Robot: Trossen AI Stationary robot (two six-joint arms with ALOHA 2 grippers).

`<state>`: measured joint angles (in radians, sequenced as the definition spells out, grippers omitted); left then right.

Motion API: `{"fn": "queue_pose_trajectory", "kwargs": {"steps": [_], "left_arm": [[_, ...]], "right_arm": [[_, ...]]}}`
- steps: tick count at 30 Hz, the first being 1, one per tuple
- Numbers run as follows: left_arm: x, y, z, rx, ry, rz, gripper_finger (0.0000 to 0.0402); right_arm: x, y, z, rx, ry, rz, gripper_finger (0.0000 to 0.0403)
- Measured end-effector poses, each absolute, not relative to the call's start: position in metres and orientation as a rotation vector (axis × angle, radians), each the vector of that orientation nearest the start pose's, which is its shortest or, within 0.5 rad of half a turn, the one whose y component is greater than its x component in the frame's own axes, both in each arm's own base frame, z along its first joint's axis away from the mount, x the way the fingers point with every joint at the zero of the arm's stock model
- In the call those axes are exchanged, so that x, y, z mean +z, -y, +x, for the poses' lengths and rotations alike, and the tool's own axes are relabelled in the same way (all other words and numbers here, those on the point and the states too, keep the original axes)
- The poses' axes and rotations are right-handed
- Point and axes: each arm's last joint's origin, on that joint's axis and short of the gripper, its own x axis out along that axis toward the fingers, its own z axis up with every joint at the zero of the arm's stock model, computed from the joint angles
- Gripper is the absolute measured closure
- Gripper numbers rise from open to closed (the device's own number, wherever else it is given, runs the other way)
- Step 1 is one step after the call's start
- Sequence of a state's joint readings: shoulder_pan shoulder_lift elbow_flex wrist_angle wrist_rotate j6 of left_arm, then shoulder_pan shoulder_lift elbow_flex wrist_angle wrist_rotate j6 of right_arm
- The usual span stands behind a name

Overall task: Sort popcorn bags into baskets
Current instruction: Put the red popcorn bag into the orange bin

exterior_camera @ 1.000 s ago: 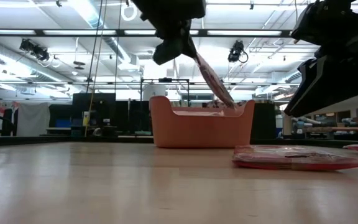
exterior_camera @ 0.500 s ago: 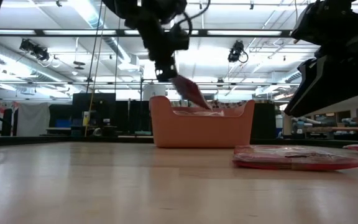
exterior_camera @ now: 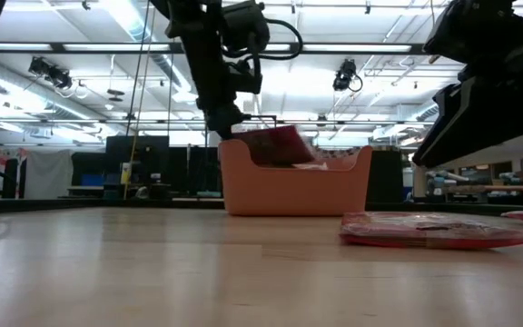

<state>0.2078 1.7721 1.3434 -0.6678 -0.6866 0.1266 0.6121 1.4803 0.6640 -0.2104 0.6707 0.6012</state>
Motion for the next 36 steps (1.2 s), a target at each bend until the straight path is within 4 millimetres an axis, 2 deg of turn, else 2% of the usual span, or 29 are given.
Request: {"fn": "queue_pose_trajectory", "kwargs": {"steps": [4, 8, 11, 15, 18, 25, 30, 36], "left_arm": [[0.235, -0.089, 0.353, 0.682, -1.125, 0.339, 0.0385], [0.233, -0.088, 0.354, 0.673, -1.125, 0.326, 0.0384], [0.231, -0.087, 0.355, 0.637, -1.125, 0.283, 0.0389], [0.231, -0.087, 0.356, 0.618, -1.111, 0.259, 0.0388], [0.231, -0.086, 0.356, 0.607, -1.11, 0.25, 0.0387], [0.231, -0.085, 0.357, 0.582, -1.101, 0.238, 0.0386], [0.231, -0.083, 0.36, 0.545, -1.08, 0.218, 0.0382], [0.231, -0.072, 0.362, 0.499, -1.075, 0.225, 0.0331]], "right_arm": [[0.155, -0.128, 0.223, -0.361, -0.684, -0.083, 0.0253], [0.161, -0.112, 0.236, -0.463, -0.603, -0.229, 0.0253], [0.168, -0.094, 0.252, -0.499, -0.571, -0.299, 0.0253], [0.177, -0.061, 0.273, -0.488, -0.536, -0.294, 0.0248], [0.183, -0.042, 0.281, -0.49, -0.514, -0.341, 0.0239], [0.192, -0.016, 0.289, -0.535, -0.498, -0.504, 0.02], [0.19, 0.011, 0.289, -0.595, -0.543, -0.506, 0.0185], [0.189, 0.041, 0.286, -0.675, -0.596, -0.492, 0.0186]]}}
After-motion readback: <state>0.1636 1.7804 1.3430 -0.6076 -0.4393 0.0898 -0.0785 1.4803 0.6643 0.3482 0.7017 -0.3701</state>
